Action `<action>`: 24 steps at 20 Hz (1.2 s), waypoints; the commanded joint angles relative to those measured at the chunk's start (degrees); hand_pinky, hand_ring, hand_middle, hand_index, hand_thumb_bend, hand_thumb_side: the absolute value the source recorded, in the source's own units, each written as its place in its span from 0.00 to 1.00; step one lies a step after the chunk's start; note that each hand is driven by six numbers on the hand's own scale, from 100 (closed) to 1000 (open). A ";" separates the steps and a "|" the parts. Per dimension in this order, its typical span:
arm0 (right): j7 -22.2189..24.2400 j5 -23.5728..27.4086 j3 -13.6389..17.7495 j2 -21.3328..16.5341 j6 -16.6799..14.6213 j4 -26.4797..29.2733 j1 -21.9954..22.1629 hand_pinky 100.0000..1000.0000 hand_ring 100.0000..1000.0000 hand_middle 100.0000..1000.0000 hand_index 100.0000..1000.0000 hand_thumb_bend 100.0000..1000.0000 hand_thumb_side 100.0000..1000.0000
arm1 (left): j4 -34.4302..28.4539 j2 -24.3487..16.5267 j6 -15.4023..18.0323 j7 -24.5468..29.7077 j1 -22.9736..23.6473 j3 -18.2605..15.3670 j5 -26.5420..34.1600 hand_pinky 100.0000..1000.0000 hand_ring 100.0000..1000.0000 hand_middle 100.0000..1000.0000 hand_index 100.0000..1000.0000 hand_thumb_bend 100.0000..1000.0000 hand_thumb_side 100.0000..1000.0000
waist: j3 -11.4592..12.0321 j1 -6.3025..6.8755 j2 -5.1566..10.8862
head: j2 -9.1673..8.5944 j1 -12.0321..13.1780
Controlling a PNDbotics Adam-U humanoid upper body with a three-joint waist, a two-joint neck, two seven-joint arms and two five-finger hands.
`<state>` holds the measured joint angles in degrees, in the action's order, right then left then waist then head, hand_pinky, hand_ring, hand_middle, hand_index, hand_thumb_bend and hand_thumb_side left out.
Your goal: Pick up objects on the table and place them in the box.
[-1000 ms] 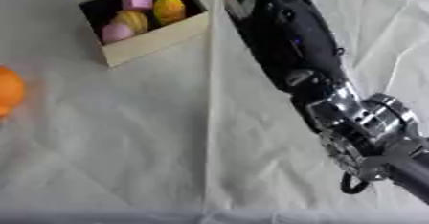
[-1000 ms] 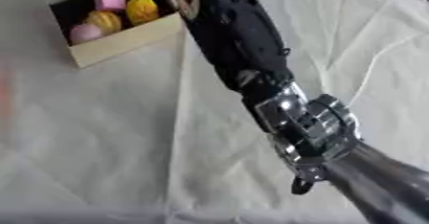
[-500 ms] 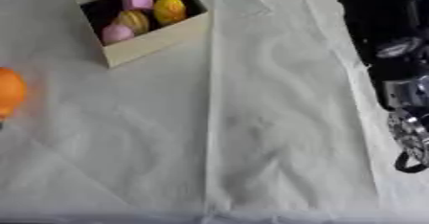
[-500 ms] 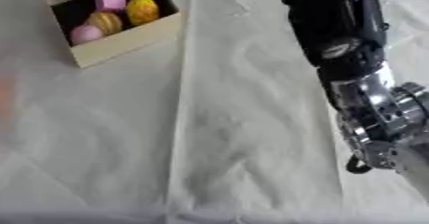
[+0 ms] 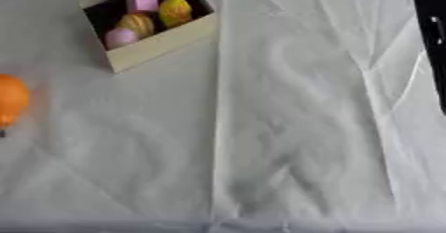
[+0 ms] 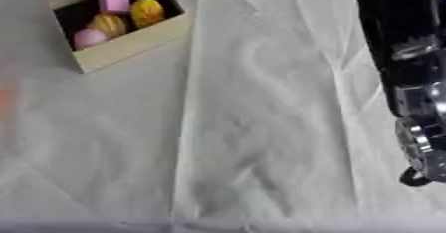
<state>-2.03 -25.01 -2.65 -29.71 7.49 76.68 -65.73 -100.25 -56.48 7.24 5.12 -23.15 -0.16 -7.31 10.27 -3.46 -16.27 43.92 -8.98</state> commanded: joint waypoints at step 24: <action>0.34 -1.63 0.46 0.70 0.47 -1.55 0.16 0.81 0.86 0.67 0.88 0.00 0.39 | 7.99 -7.49 5.39 31.77 -8.14 8.21 -14.37 0.89 0.92 0.85 0.92 0.48 0.00 | 0.31 2.03 1.68 | 0.20 6.88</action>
<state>-1.83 -26.16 -2.49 -28.35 8.03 74.79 -64.50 -92.59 -62.06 12.68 36.17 -30.34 8.31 -20.90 10.59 -2.55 -16.27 43.92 -2.66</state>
